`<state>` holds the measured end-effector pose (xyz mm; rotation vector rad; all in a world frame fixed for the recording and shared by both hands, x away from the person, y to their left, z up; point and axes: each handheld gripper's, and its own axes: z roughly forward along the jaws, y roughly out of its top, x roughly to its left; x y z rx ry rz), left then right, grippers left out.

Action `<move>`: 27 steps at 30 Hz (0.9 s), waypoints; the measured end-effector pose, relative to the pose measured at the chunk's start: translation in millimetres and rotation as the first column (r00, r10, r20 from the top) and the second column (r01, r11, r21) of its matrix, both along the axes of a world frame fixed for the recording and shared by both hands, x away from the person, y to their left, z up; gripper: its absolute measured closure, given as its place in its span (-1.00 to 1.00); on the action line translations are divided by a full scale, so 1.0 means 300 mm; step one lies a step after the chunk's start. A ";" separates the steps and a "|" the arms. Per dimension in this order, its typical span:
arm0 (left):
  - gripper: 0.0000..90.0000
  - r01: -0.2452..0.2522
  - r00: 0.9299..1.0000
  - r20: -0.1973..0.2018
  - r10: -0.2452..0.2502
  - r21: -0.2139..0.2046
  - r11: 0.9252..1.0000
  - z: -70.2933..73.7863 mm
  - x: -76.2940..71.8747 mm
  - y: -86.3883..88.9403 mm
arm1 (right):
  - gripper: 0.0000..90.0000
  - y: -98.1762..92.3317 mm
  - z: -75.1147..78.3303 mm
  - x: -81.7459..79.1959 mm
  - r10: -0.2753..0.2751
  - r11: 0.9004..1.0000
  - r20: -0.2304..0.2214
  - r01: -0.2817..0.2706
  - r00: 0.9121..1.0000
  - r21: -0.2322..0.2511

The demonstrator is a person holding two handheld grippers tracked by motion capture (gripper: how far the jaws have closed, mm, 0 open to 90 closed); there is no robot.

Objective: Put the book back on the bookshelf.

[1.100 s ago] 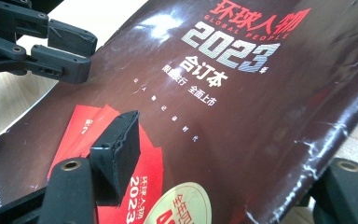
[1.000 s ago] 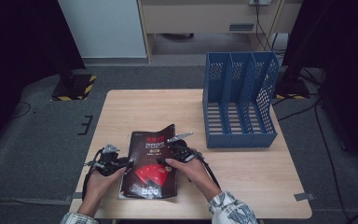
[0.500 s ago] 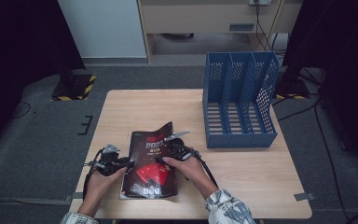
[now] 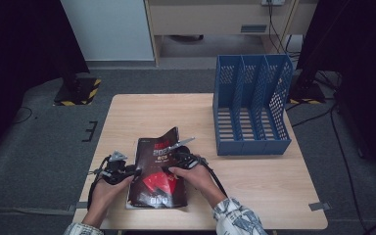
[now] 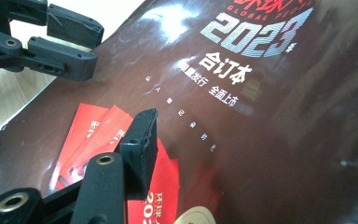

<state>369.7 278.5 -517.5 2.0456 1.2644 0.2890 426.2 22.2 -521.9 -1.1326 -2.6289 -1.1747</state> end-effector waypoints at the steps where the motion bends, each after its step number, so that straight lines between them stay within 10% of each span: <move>1: 0.29 0.000 1.000 0.000 0.000 0.000 1.000 0.000 0.000 0.000 | 0.12 0.001 0.000 0.001 0.006 1.000 -0.001 -0.006 1.000 -0.005; 18: 0.26 0.008 1.000 -0.012 -0.008 -0.038 0.999 -0.003 0.007 -0.002 | 0.75 -0.016 0.012 0.016 -0.049 0.999 0.014 0.049 0.999 0.013; 27: -0.32 0.014 1.000 -0.016 -0.015 -0.080 0.997 -0.005 0.019 -0.017 | 0.85 -0.030 0.052 0.016 -0.037 0.999 0.069 0.036 0.997 0.028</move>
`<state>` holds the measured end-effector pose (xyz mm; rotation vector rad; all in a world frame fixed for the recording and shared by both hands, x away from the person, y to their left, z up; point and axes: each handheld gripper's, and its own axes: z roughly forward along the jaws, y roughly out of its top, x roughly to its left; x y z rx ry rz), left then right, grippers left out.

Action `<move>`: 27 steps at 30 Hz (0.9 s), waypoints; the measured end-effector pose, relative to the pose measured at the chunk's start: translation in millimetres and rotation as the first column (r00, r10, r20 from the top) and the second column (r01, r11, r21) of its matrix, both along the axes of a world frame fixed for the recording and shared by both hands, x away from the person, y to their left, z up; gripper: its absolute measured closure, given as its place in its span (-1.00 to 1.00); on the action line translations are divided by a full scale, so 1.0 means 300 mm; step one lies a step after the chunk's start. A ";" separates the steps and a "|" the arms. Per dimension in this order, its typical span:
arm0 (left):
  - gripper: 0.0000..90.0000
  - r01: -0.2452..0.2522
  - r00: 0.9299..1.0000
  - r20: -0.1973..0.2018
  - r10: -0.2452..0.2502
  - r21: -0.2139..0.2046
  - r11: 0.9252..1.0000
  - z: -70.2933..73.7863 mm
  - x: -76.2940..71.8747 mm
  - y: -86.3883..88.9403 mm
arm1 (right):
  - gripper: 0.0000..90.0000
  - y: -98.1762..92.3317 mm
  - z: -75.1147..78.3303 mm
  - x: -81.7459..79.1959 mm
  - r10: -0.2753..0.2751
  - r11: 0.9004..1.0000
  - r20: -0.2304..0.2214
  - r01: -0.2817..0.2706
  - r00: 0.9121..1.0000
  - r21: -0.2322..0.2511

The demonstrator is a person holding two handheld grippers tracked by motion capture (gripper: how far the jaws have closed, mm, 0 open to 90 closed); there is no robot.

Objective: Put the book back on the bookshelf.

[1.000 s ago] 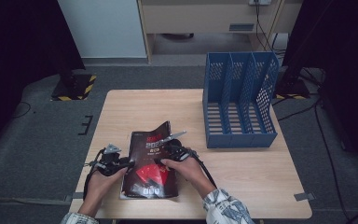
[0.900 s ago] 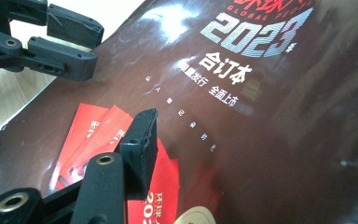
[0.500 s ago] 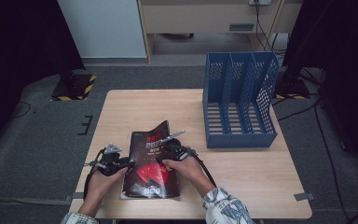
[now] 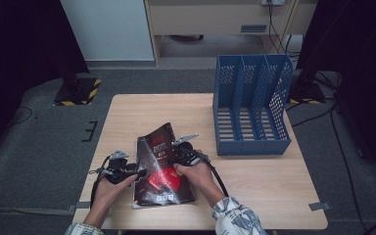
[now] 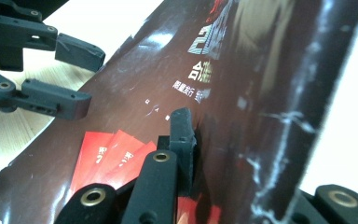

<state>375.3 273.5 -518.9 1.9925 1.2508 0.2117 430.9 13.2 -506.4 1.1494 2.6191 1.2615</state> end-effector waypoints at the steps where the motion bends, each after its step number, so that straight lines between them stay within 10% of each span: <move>1: -0.32 -0.001 1.000 0.001 0.001 0.002 1.000 0.000 0.001 -0.001 | 0.85 0.000 0.000 0.000 0.000 1.000 0.000 0.000 1.000 0.000; 10: -0.83 -0.026 0.999 0.033 0.027 -0.036 0.999 0.003 0.012 0.009 | 0.90 -0.038 0.070 -0.005 0.006 0.999 0.077 -0.009 0.997 0.034; 27: -0.73 0.066 0.997 0.036 -0.064 -0.065 0.996 -0.016 0.023 -0.028 | 0.93 -0.056 0.158 -0.020 0.008 0.997 0.145 -0.019 0.989 0.074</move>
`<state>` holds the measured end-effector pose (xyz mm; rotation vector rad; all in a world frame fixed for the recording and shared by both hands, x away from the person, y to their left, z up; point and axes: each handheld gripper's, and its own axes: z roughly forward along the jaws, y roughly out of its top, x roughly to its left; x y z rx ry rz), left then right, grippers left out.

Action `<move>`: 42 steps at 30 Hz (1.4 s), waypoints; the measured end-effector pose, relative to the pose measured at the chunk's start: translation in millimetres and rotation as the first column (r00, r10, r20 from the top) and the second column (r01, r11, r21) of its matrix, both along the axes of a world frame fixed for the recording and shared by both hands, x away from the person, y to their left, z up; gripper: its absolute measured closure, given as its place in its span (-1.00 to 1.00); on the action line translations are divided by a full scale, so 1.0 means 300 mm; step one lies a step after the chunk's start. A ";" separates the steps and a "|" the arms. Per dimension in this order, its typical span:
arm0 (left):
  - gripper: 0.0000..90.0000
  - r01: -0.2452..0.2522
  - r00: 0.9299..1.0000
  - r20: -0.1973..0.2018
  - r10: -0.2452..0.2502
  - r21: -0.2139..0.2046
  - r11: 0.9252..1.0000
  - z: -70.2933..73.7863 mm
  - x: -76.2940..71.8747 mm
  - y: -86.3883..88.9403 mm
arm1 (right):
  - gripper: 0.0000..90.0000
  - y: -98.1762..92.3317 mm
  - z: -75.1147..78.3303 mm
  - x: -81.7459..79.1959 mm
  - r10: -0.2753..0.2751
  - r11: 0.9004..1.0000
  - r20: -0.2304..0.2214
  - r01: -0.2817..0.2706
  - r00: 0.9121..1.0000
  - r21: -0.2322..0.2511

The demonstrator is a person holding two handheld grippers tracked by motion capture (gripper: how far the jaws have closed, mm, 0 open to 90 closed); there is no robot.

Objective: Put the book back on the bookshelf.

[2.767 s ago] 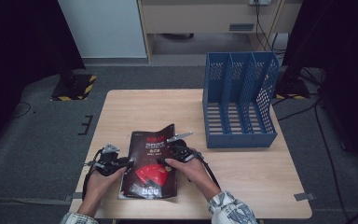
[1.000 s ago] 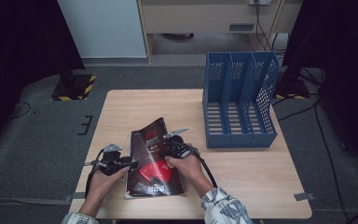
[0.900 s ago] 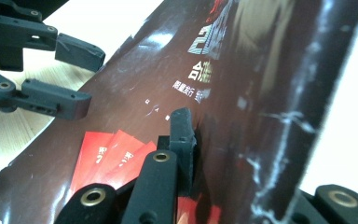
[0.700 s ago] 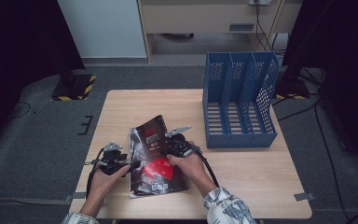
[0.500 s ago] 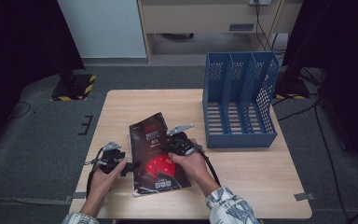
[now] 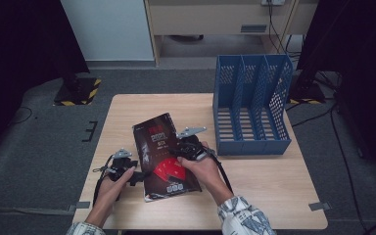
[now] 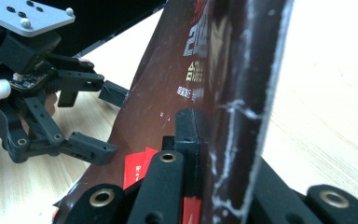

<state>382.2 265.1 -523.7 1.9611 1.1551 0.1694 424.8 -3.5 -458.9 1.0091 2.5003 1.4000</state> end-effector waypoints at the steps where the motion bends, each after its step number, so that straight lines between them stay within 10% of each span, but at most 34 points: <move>1: -0.72 0.004 1.000 0.000 -0.004 -0.002 1.000 0.000 0.001 -0.003 | 0.93 0.000 0.004 -0.001 0.004 1.000 0.007 -0.004 1.000 0.005; 15: -0.48 0.042 0.997 -0.059 -0.045 -0.057 0.998 -0.013 0.010 -0.041 | 0.93 -0.003 0.050 0.000 0.031 0.999 0.040 -0.032 0.999 0.032; 25: 0.70 -0.009 0.999 -0.055 0.004 -0.107 0.994 0.014 0.017 0.008 | 0.93 -0.016 0.042 0.010 0.033 0.999 0.073 -0.035 0.997 0.025; 42: 0.94 0.016 0.999 0.052 -0.014 -0.052 0.999 0.088 0.009 0.028 | 0.83 -0.030 0.076 0.017 0.054 0.998 0.141 -0.057 0.989 0.023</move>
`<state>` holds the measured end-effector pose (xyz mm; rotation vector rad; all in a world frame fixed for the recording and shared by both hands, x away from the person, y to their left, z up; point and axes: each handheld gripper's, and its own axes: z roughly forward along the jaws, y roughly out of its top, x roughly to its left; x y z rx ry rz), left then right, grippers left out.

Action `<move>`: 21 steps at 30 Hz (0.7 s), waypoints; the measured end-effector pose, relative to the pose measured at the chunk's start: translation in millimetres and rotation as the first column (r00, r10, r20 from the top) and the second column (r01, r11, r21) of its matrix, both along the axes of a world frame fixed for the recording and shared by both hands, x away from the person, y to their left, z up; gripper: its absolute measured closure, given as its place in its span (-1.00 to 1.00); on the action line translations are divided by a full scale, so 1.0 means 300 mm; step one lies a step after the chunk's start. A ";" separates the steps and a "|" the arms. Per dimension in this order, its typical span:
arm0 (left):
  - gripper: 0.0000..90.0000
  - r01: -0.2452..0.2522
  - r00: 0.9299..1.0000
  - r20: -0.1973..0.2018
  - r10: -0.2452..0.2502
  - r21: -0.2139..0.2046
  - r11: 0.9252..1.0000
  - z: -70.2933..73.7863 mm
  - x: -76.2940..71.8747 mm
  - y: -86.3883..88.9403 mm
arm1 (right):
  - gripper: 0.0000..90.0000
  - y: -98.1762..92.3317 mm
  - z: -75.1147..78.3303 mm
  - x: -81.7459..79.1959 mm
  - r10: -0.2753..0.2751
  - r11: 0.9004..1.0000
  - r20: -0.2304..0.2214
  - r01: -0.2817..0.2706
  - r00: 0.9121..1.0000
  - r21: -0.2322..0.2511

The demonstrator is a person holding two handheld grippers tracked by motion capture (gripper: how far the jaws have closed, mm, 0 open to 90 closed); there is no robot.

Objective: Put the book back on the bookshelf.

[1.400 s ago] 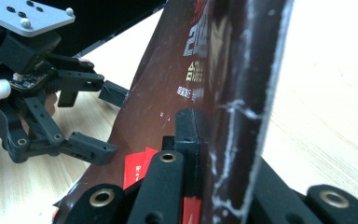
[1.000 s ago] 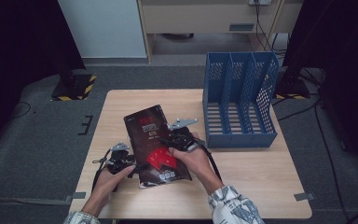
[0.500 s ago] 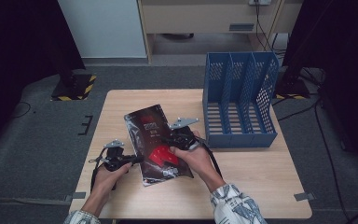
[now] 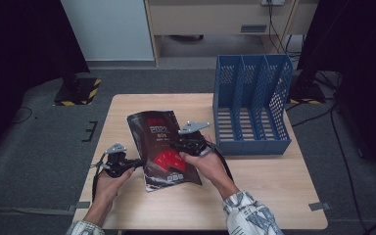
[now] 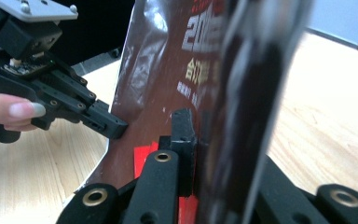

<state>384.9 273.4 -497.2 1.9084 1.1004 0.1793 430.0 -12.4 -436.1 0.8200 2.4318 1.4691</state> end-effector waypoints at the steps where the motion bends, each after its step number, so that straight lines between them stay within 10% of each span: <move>1: 0.94 0.003 1.000 0.007 -0.003 0.005 1.000 0.004 -0.002 -0.002 | 0.82 -0.001 0.007 0.001 0.004 1.000 0.003 -0.004 1.000 0.002; 21: 0.95 0.032 0.995 0.090 -0.037 0.058 0.998 0.046 -0.020 -0.028 | 0.35 0.027 0.234 0.047 0.033 0.998 0.068 -0.037 0.997 0.057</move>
